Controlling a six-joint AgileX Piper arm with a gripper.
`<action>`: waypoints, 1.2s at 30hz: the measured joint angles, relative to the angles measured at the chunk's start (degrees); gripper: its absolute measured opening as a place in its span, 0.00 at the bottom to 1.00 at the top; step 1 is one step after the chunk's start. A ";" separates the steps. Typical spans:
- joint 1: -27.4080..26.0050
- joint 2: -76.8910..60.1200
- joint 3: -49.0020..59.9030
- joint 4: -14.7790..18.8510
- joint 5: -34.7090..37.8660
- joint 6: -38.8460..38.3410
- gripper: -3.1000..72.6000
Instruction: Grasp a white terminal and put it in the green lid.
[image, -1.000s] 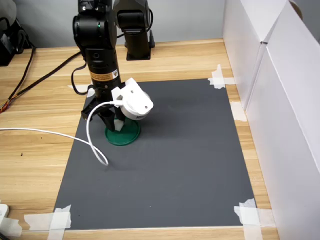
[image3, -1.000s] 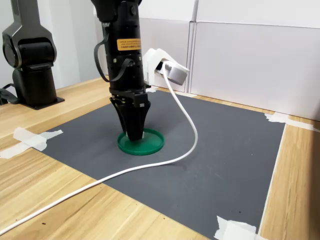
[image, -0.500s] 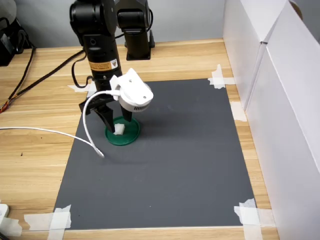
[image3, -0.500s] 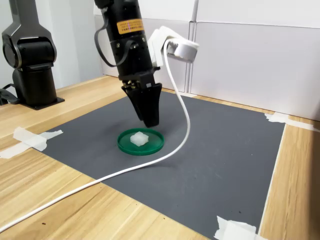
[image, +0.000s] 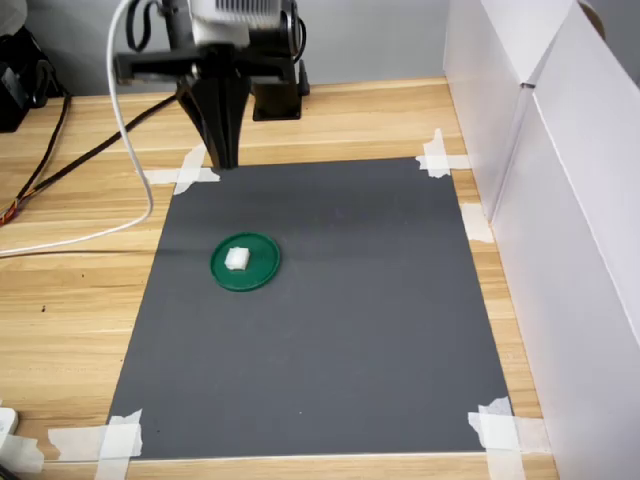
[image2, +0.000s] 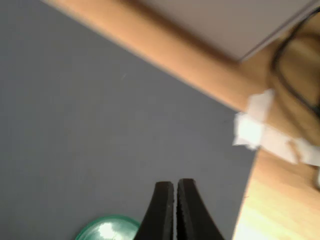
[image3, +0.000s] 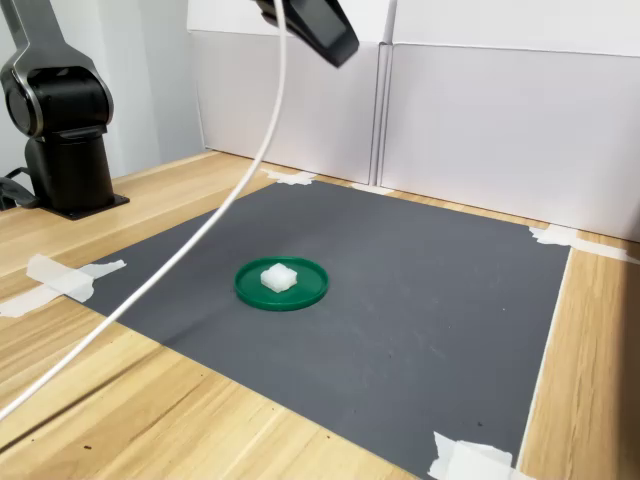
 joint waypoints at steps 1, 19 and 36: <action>0.00 -1.45 1.02 -0.63 -1.30 1.70 0.02; -0.06 -37.16 24.11 -9.47 -11.69 29.27 0.02; -7.98 -52.16 40.52 -9.37 -4.03 42.52 0.02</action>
